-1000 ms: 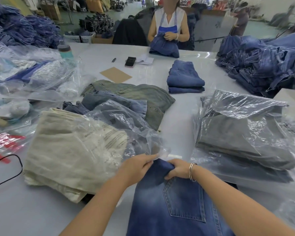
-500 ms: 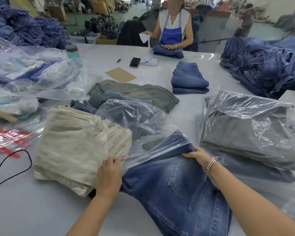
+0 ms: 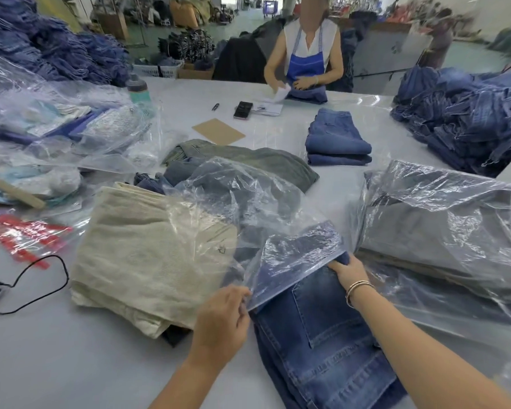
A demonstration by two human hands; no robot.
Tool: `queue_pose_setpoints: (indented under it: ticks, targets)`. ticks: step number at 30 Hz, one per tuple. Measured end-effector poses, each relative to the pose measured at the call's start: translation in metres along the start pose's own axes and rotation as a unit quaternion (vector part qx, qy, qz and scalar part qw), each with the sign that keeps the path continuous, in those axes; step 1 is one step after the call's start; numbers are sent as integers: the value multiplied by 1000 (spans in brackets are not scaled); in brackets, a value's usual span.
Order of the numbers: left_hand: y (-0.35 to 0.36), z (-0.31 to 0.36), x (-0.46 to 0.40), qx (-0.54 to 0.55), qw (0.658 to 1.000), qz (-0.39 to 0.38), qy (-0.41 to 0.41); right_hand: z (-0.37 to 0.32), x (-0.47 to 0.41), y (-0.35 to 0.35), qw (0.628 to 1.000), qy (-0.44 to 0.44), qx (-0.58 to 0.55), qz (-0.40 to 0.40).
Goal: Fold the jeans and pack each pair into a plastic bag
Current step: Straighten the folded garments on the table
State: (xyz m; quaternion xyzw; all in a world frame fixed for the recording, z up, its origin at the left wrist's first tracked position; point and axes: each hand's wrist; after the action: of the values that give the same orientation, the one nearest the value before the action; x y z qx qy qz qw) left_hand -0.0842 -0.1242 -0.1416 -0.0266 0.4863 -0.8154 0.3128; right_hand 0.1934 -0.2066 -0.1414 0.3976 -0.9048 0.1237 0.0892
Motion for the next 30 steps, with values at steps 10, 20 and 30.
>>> queue_pose_setpoints:
  ticks: [10, 20, 30]
  targets:
    - [29, -25, 17, 185, 969, -3, -163, 11, -9, -2, 996, 81, -19, -9]
    - [33, -42, -17, 509, 762, 7, -400, 43, 39, 2, 971, 12, 236, 23]
    - [52, -57, -56, 523, 767, 32, -371, 48, 90, 66, 847, -135, 478, -187]
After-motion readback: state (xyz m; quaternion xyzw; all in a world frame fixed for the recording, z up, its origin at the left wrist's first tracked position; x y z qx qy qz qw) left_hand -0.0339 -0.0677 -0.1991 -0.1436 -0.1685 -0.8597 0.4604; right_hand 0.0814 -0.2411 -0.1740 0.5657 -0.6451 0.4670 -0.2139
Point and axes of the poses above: each hand's wrist, its own x-axis away from the middle knuckle, its own y-axis out of the palm, z = x × y, and after that the axes turned 13 degrees about -z, right-handed
